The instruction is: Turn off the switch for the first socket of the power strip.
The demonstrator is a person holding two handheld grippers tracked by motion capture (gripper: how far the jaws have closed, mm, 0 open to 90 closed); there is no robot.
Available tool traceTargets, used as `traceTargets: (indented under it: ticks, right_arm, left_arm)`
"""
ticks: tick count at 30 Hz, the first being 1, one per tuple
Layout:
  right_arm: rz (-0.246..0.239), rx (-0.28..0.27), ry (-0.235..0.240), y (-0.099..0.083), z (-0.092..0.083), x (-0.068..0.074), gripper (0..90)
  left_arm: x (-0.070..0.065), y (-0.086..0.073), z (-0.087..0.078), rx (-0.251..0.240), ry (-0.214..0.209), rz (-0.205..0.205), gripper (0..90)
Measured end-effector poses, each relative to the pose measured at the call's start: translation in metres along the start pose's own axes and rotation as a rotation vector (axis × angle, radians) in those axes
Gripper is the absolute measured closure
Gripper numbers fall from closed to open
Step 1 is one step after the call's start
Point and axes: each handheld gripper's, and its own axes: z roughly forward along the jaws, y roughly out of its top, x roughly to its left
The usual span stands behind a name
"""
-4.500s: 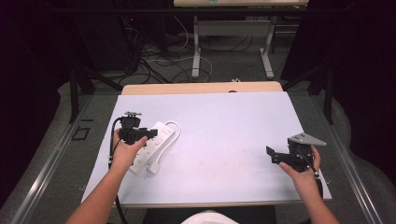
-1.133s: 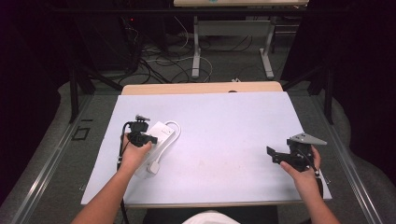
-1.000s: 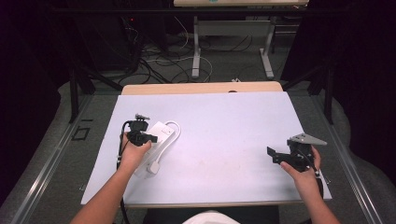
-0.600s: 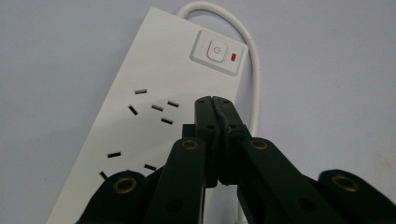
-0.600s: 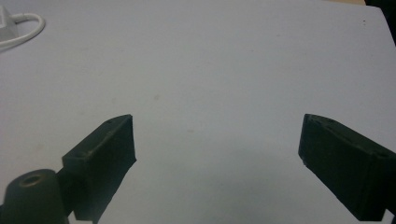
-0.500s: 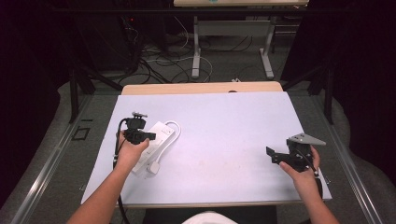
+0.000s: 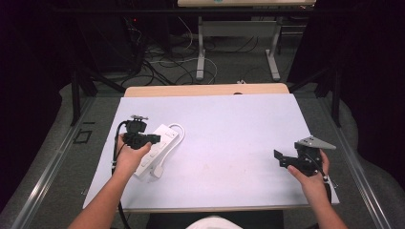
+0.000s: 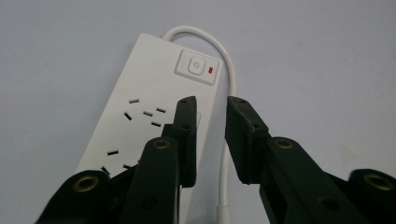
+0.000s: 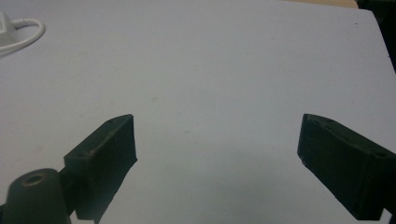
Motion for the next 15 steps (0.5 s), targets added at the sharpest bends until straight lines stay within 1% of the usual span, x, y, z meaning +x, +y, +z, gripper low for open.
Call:
traceTargets:
  ticks: [1,3,5,8,9,10,13,15]
  right_arm:
    - [-0.007,0.008,0.003,0.000,-0.001,-0.001,11.1]
    - [-0.001,0.007,0.003,0.000,-0.001,-0.001,11.0]
    - [-0.003,0.008,0.002,0.000,-0.002,-0.001,11.1]
    - [-0.008,0.005,0.002,0.000,-0.002,0.000,11.1]
    - [-0.011,0.005,-0.001,0.000,-0.003,0.000,11.0]
    - [-0.012,0.006,-0.004,0.000,-0.003,0.000,11.0]
    - [-0.012,-0.001,0.001,0.000,-0.004,0.000,11.0]
    - [-0.015,-0.002,0.003,0.000,-0.004,0.000,11.1]
  left_arm:
    - [0.001,0.000,-0.002,0.004,-0.004,0.006,70.0]
    - [0.001,-0.002,-0.005,-0.016,-0.005,-0.002,69.0]
    - [0.002,-0.003,-0.008,-0.023,-0.009,0.004,66.8]
    - [0.004,-0.006,-0.012,-0.033,-0.013,0.014,62.2]
    - [0.004,-0.008,-0.013,-0.044,-0.014,0.010,60.3]
    - [0.005,-0.009,-0.015,-0.041,-0.017,0.017,58.6]
    - [0.006,-0.013,-0.020,-0.079,-0.010,0.019,53.1]
    - [0.006,-0.015,-0.024,-0.094,-0.011,0.019,49.8]
